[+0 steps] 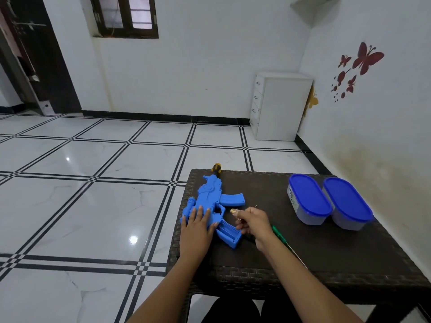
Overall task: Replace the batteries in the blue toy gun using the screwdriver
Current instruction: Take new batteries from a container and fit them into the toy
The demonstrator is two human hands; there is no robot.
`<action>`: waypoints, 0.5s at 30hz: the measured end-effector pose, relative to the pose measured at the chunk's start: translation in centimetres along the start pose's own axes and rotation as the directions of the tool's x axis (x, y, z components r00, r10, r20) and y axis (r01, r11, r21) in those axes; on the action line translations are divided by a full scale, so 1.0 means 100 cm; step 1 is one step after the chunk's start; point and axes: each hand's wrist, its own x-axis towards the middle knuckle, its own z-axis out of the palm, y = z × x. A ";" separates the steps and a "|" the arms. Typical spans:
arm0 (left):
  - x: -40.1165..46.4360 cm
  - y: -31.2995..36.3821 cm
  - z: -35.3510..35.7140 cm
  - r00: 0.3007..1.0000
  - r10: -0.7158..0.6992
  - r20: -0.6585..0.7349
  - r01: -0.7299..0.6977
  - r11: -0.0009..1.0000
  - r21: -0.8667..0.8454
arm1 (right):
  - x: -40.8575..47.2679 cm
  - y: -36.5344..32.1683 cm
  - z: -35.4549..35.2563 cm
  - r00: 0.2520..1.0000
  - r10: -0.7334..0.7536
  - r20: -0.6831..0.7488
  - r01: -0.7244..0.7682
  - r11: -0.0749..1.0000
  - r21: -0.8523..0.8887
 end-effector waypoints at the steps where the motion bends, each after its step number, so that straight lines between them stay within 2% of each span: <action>1: 0.000 0.000 0.000 1.000 0.001 -0.001 -0.001 1.000 0.002 | 0.001 0.001 0.000 0.999 0.010 0.036 -0.011 1.000 0.018; 4: 0.000 -0.001 0.001 1.000 0.004 -0.003 -0.004 1.000 0.009 | 0.002 0.001 0.001 0.987 -0.035 0.157 0.037 0.999 -0.010; 7: 0.000 -0.001 0.001 1.000 -0.002 -0.001 0.002 1.000 0.009 | 0.005 0.002 0.005 0.970 -0.091 0.225 0.139 0.969 -0.205; 12: 0.000 0.000 0.000 1.000 0.000 -0.002 0.000 1.000 0.012 | 0.010 0.006 0.009 0.941 -0.218 0.259 0.325 0.796 -0.510; 15: 0.000 0.000 0.000 1.000 0.002 -0.011 -0.002 1.000 0.004 | 0.009 0.006 0.011 0.930 -0.239 0.281 0.366 0.683 -0.632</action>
